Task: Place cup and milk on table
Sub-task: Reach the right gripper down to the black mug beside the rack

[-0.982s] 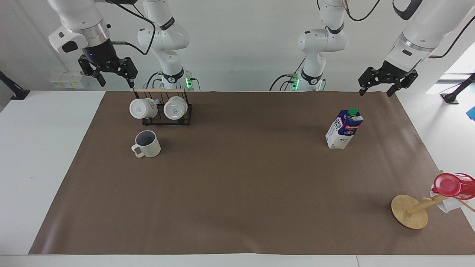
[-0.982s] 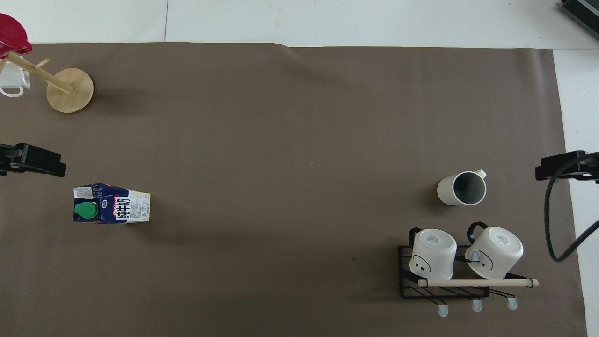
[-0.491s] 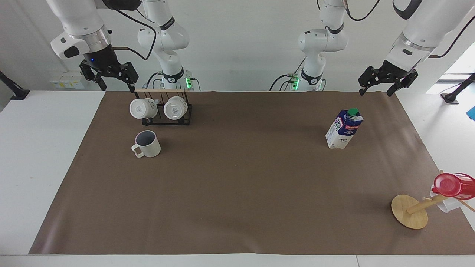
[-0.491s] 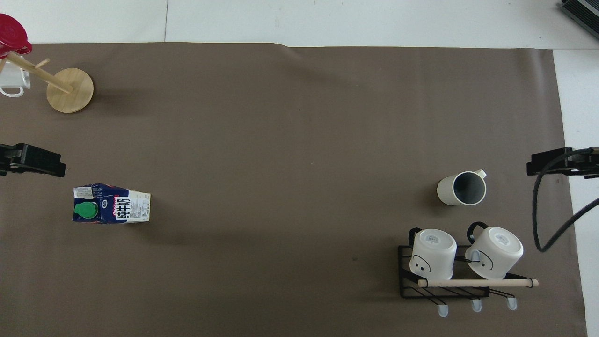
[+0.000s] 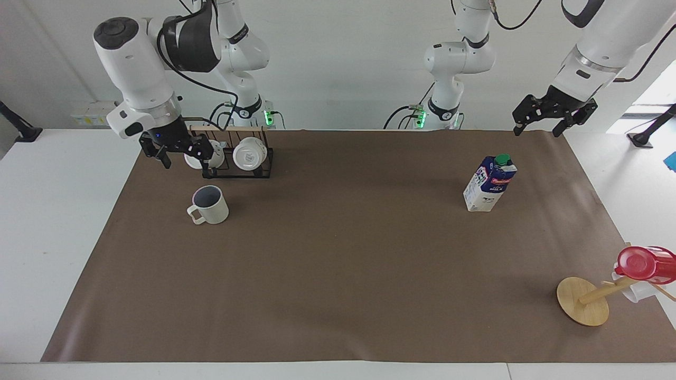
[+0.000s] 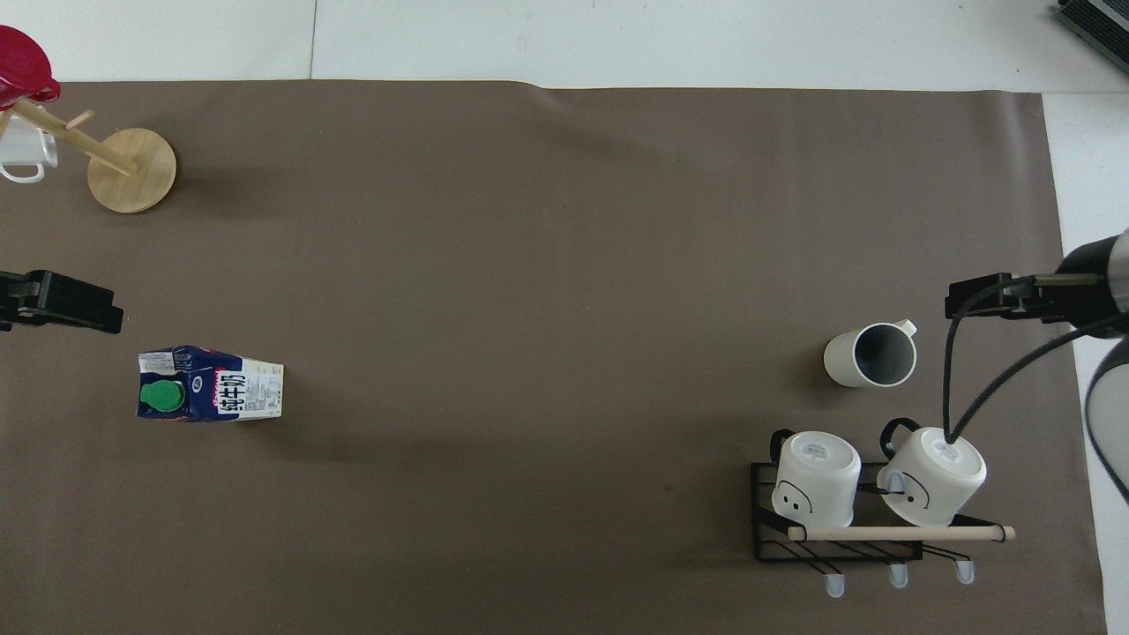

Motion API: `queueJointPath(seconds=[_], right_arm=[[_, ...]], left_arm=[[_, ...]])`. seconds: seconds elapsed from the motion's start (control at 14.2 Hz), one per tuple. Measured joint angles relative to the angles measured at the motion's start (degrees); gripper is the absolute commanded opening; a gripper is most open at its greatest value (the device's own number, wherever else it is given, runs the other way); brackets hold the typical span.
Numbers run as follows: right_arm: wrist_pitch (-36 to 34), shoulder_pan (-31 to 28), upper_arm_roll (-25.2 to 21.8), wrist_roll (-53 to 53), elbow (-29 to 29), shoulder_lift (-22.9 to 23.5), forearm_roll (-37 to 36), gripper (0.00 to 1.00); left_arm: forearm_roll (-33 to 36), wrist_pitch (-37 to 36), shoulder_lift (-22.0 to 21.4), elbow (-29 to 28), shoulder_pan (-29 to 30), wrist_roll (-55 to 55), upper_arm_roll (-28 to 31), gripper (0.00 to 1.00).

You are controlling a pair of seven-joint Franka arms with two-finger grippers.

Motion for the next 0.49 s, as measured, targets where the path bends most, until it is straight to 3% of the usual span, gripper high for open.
queueJointPath(seconds=[0.49], right_arm=[[13.7, 3.2, 0.1, 0.8, -9.4, 4.6, 0.1, 1.00]], left_arm=[[0.0, 0.0, 0.0, 0.0, 0.0, 0.0, 0.2, 1.00]])
